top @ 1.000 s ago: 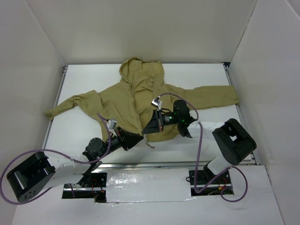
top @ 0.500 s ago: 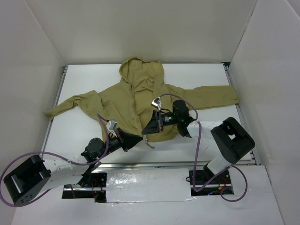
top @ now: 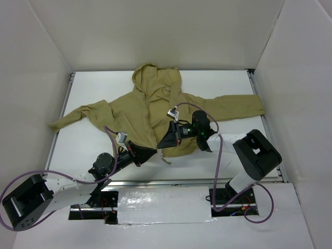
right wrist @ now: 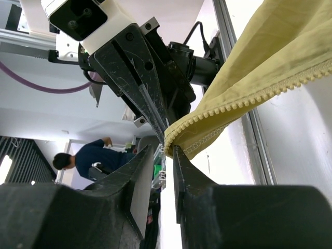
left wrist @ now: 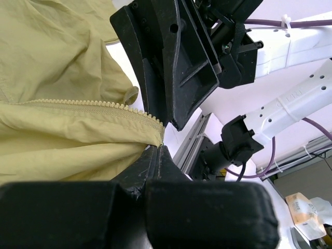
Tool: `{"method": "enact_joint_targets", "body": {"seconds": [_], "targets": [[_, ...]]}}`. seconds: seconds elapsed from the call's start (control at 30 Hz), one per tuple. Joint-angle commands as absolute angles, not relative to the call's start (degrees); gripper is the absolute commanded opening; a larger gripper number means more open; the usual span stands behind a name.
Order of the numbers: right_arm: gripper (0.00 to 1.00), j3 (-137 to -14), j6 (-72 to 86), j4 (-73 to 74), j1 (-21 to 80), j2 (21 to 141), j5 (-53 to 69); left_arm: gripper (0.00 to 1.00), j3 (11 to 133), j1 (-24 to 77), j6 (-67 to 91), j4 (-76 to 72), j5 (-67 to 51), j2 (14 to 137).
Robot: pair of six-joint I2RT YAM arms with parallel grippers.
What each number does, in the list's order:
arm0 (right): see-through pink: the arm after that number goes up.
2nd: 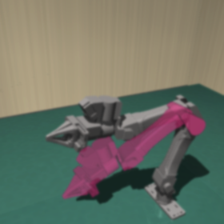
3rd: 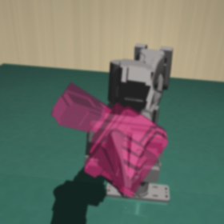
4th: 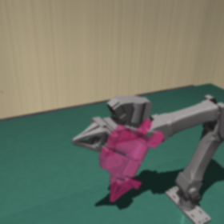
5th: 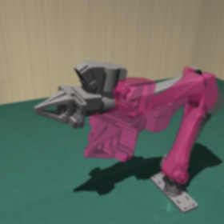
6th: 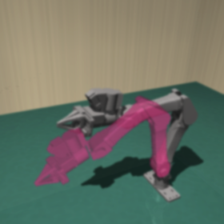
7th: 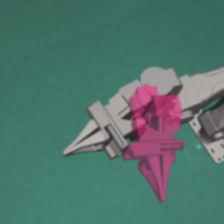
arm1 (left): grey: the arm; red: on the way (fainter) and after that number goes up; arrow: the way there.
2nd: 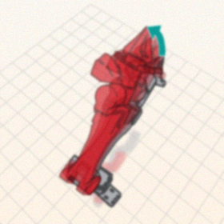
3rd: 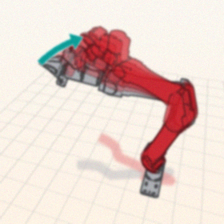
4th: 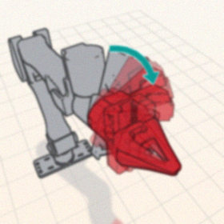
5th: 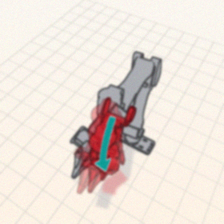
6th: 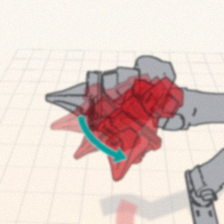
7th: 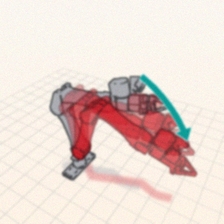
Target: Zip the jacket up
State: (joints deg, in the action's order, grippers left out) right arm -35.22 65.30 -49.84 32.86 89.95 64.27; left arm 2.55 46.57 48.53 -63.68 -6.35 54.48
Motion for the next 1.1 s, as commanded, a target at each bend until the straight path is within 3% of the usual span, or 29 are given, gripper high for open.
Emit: {"method": "enact_joint_targets", "body": {"seconds": [0.0,0.2,0.53,0.7,1.07], "targets": [[0.28,-35.68,64.51,-52.21,33.22,89.91,65.04,0.0,-1.14,46.41,49.57,-66.97,-6.06,54.4],[0.19,-36.65,63.99,-50.98,33.58,90.7,64.16,0.0,-0.7,46.41,50.1,-68.64,-6.5,56.42],[0.2,-38.93,56.96,-40.52,34.54,89.12,62.14,0.0,-0.44,46.41,50.27,-67.67,-6.77,56.34],[0.0,-40.25,52.58,-35.26,34.72,88.95,62.05,0.0,1.32,46.41,49.83,-67.33,-7.91,56.95],[0.0,-46.05,38.42,-17.32,33.05,88.59,64.77,0.0,0.79,46.41,46.76,-64.51,-12.57,54.58]]}}
